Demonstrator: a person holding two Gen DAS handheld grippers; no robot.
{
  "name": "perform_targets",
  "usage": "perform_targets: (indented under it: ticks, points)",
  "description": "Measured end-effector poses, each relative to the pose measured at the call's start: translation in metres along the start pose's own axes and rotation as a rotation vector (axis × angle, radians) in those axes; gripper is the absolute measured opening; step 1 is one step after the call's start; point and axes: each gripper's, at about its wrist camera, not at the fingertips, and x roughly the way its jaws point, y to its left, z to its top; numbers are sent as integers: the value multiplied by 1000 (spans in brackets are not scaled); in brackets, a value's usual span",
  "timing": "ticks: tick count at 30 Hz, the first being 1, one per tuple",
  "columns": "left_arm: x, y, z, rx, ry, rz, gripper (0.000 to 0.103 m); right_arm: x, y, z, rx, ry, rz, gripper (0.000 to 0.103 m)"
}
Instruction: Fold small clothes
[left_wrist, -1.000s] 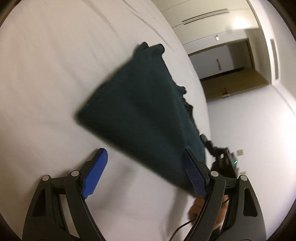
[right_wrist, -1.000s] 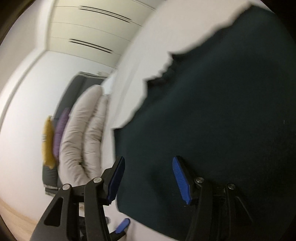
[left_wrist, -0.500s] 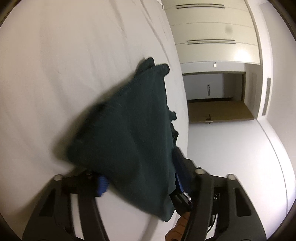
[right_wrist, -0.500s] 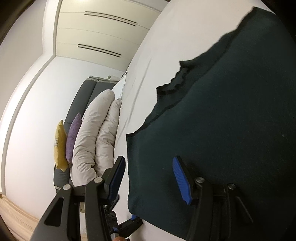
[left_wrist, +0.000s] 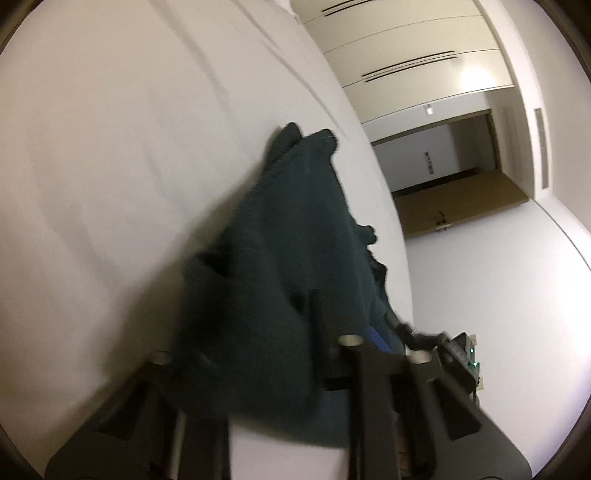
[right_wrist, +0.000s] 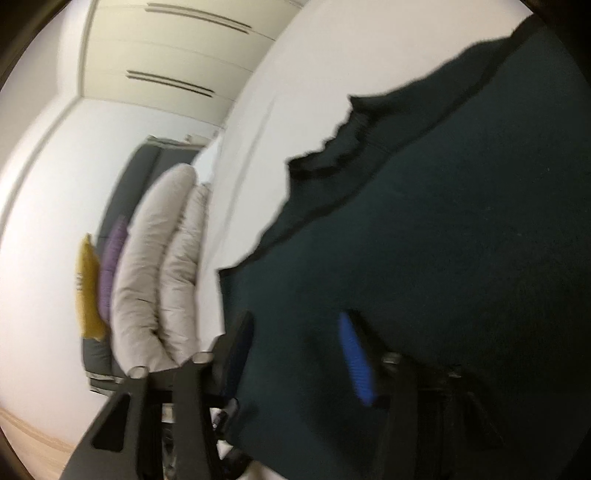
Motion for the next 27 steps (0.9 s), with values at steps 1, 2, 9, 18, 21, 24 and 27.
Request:
perform_targets:
  ticks: [1, 2, 9, 18, 21, 24, 27]
  points:
    - [1, 1, 2, -6, 4, -4, 10, 2, -4, 1, 7, 8, -10, 23]
    - [1, 0, 4, 1, 2, 0, 10, 3, -10, 2, 19, 15, -16, 11]
    - [-3, -81, 2, 273, -55, 57, 8, 9, -15, 2, -51, 23, -65, 0]
    - [44, -170, -75, 770, -32, 151, 8, -40, -19, 40, 87, 64, 253, 88]
    - [50, -173, -89, 847, -31, 179, 8, -31, -13, 51, 88, 130, 323, 92]
    - [45, -173, -91, 873, -31, 186, 8, -15, 7, 59, 50, 172, 316, 92]
    - [47, -170, -92, 899, -29, 204, 8, 1, 29, 64, 4, 213, 299, 92]
